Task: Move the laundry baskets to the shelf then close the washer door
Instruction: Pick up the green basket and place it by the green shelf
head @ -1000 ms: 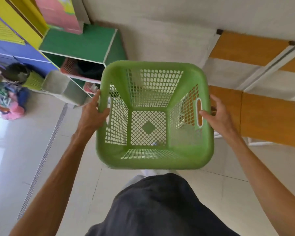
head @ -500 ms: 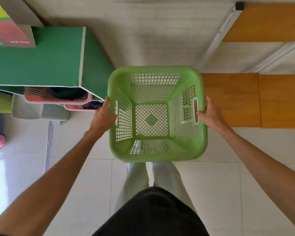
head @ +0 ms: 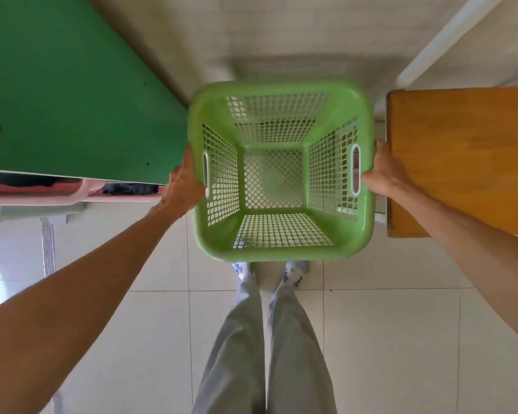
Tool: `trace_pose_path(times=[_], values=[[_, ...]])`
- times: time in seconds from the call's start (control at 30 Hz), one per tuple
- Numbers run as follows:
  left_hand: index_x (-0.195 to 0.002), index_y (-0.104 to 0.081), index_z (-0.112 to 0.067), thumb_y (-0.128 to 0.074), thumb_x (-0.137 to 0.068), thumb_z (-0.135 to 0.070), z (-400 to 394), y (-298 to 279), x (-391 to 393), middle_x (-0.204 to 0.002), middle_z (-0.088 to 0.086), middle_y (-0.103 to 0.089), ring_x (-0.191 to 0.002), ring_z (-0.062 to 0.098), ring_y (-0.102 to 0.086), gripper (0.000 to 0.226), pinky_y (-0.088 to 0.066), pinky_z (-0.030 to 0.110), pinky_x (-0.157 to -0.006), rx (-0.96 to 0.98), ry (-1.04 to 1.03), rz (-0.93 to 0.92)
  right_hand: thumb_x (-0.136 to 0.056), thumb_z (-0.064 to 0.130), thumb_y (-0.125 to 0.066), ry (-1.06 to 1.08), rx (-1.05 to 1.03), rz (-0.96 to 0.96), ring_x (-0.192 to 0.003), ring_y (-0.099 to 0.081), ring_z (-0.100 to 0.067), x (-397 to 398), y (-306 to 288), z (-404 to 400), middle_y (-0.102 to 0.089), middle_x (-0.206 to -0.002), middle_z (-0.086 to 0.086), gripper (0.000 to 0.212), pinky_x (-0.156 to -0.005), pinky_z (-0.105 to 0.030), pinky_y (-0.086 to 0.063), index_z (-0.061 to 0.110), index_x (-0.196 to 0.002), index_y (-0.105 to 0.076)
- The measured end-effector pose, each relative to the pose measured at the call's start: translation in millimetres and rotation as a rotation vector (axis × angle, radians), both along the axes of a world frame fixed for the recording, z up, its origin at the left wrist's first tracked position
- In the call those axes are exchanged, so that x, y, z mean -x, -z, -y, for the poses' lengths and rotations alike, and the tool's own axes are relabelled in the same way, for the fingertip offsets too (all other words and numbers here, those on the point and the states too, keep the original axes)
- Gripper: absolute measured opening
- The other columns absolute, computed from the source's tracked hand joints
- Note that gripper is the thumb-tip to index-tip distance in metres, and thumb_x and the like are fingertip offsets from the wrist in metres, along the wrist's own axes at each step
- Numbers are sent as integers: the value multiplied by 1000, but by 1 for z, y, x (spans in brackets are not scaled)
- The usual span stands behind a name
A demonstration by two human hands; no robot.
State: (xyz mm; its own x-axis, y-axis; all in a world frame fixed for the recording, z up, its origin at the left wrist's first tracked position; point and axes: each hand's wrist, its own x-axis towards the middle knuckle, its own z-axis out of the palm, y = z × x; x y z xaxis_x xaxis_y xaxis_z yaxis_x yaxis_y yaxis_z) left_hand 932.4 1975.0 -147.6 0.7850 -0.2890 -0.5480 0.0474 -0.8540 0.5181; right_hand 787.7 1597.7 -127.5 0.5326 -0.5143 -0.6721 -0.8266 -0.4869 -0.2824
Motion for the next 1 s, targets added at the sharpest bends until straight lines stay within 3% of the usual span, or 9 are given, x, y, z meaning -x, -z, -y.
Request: trace_pose_path(times=[0.1, 0.23, 0.33, 0.4, 0.53, 0.67, 0.8, 1.0], values=[[-156, -6, -14, -53, -82, 19, 6, 18, -7, -78, 6, -57, -62, 28, -63, 93, -56, 44, -47, 5, 37, -12, -86, -11, -54, 15, 0, -3, -59, -55, -21, -4, 21, 1, -58, -93, -11, 65, -45, -34, -50, 17, -139, -29], [-157, -6, -16, -53, -83, 20, 8, 34, -15, -88, 14, -61, -71, 36, -67, 94, -58, 50, -53, 30, 15, -40, -87, -10, -55, 15, 12, 22, -57, -54, -21, -7, 36, 2, -59, -95, -13, 63, -43, -33, -50, 15, -140, -29], [-156, -11, -14, -53, -83, 19, 13, 41, -22, -81, 0, -56, -63, 20, -62, 91, -57, 38, -48, 38, 1, 0, -90, -6, -54, 6, 14, 40, -56, -56, -21, -13, 41, 5, -59, -94, -12, 61, -42, -32, -50, 15, -141, -28], [-156, -12, -15, -54, -82, 19, 16, 44, -28, -85, 3, -57, -64, 15, -60, 92, -56, 30, -46, 25, 1, 8, -91, -6, -54, 3, 22, 42, -55, -55, -21, -17, 43, 7, -60, -93, -13, 61, -43, -35, -52, 15, -142, -27], [-157, -6, -22, -57, -81, 16, 15, 46, -30, -106, 17, -58, -78, 29, -65, 100, -60, 46, -58, -3, 1, -12, -90, -8, -53, -9, 42, 34, -56, -55, -22, -21, 44, 5, -58, -88, -11, 62, -44, -35, -51, 12, -142, -27], [-157, -3, -24, -58, -83, 14, 17, 46, -28, -111, 15, -54, -82, 25, -62, 100, -59, 43, -61, -29, -20, -14, -91, -7, -52, -32, 54, 36, -56, -56, -24, -20, 45, 5, -58, -87, -13, 61, -48, -38, -53, 10, -143, -26], [-157, -4, -26, -59, -82, 13, 16, 50, -29, -109, 16, -55, -81, 26, -63, 101, -59, 42, -58, -56, -17, -12, -90, -7, -54, -32, 54, 27, -61, -60, -29, -18, 51, 6, -61, -89, -17, 65, -57, -52, -59, 15, -144, -25], [-155, -7, -31, -61, -80, 12, 15, 50, -31, -110, 16, -56, -82, 27, -64, 102, -60, 47, -60, -68, -20, -7, -87, -6, -58, -26, 47, 22, -66, -68, -34, -20, 59, 8, -63, -91, -18, 66, -55, -52, -59, 19, -140, -26]])
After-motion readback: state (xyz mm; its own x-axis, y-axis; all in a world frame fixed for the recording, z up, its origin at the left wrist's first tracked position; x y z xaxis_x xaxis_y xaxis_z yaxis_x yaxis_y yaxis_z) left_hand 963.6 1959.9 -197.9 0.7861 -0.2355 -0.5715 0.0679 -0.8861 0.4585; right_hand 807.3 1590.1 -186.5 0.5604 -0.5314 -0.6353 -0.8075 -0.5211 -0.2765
